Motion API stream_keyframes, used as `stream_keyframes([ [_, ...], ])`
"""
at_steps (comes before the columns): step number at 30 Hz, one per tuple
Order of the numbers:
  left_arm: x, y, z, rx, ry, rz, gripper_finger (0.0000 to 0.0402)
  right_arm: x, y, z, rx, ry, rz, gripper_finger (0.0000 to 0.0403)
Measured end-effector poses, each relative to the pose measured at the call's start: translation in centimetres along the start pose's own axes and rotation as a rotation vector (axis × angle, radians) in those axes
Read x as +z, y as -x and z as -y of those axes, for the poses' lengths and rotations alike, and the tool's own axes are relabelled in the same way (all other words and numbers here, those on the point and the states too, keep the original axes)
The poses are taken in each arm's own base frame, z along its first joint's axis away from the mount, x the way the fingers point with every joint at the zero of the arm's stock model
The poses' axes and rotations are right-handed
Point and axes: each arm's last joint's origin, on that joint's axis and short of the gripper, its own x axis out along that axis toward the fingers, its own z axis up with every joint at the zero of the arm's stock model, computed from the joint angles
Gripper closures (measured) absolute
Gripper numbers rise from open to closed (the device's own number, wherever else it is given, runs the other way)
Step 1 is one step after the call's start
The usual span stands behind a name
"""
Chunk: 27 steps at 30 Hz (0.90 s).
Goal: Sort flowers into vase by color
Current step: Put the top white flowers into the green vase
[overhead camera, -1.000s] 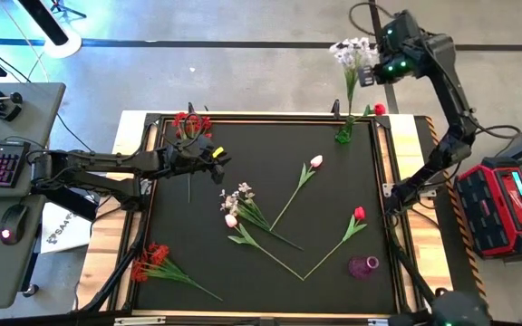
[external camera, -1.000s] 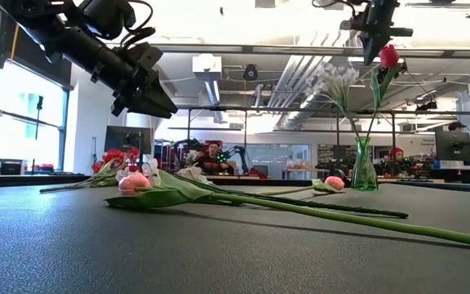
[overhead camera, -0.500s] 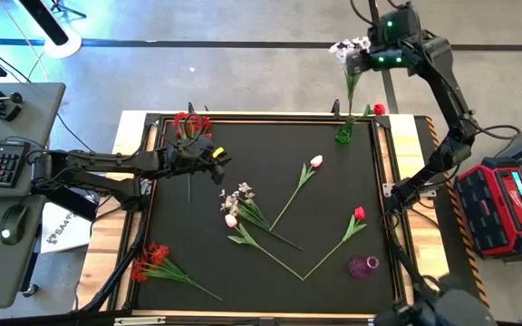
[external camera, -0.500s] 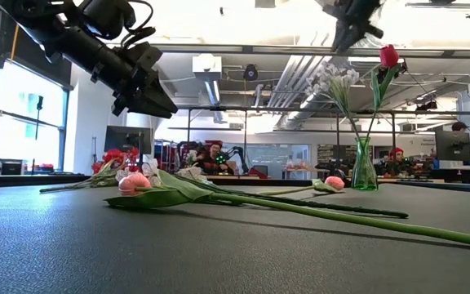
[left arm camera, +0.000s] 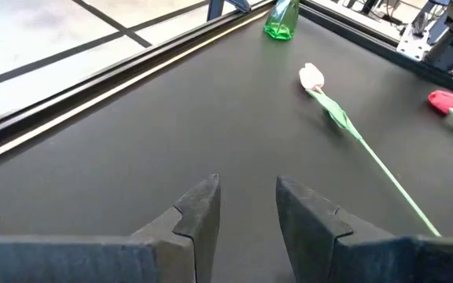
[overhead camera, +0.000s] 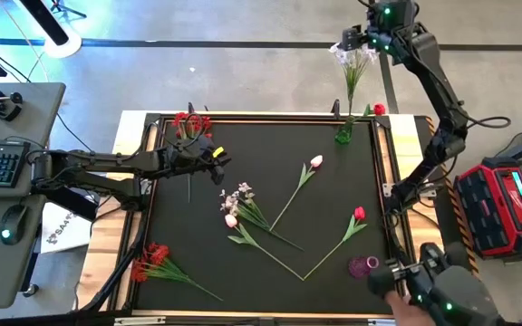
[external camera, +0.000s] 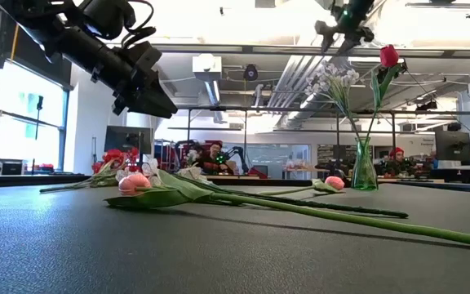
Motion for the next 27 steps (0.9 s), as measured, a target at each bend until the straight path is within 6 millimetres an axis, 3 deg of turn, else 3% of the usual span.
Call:
stream_keyframes([
  [7, 0.0, 0.0, 0.0, 0.001, -0.035, 0.0, 0.0289, -1.2, -2.7, 1.8, 0.105, -0.05, -0.13, 0.0149],
  [15, 0.0, 0.0, 0.0, 0.008, -0.036, 0.002, 0.0289, -1.8, -2.8, 3.2, 0.11, -0.083, -0.196, 0.0151],
  [19, 0.0, 0.0, 0.0, 0.012, -0.045, 0.003, 0.0289, -1.9, -2.8, 3.4, 0.123, -0.089, -0.21, 0.0205],
  [27, 0.1, -0.1, -0.4, 0.026, -0.036, 0.006, 0.0289, -2.1, -2.8, 3.4, 0.151, -0.031, -0.224, 0.0388],
])
